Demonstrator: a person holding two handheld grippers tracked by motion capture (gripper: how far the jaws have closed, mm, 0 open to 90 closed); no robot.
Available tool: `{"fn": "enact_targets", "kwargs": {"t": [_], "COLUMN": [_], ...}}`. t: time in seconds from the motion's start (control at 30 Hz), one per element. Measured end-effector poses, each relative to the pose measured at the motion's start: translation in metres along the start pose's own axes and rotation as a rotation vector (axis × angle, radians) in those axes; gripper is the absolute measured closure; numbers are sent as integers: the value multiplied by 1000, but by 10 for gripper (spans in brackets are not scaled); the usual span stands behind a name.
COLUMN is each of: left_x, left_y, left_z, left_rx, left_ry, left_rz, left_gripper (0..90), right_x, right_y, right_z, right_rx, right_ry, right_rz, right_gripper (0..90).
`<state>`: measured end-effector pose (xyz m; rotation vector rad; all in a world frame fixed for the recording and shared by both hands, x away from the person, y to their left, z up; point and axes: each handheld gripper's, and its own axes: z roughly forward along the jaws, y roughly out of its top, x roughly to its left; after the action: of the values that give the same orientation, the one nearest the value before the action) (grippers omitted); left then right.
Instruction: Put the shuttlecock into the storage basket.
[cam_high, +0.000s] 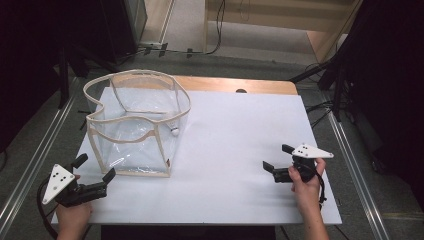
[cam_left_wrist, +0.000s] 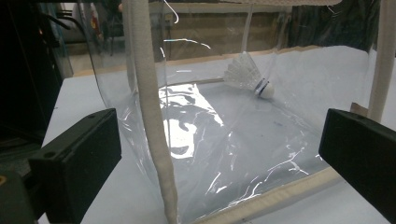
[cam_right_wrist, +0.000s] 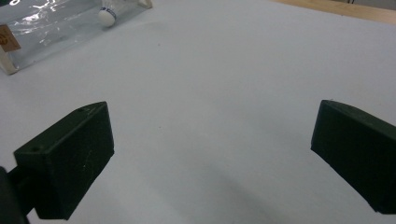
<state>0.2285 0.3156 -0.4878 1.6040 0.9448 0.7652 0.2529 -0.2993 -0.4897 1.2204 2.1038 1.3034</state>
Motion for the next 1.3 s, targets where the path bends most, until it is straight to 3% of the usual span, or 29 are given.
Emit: {"fn": "enact_targets", "kwargs": {"t": [0.73, 1.3], "left_x": [-1, 1], "left_y": [0, 0], "left_z": [1, 1], "left_rx": [3, 1], "left_ry": [3, 5], "left_rz": [14, 3], "left_gripper": [0, 0], "right_x": [-11, -18], "right_y": [-21, -35], "right_z": [-27, -49], "right_rx": [-6, -52], "right_ry": [-41, -69], "right_rz": [30, 57], "right_gripper": [0, 0]}}
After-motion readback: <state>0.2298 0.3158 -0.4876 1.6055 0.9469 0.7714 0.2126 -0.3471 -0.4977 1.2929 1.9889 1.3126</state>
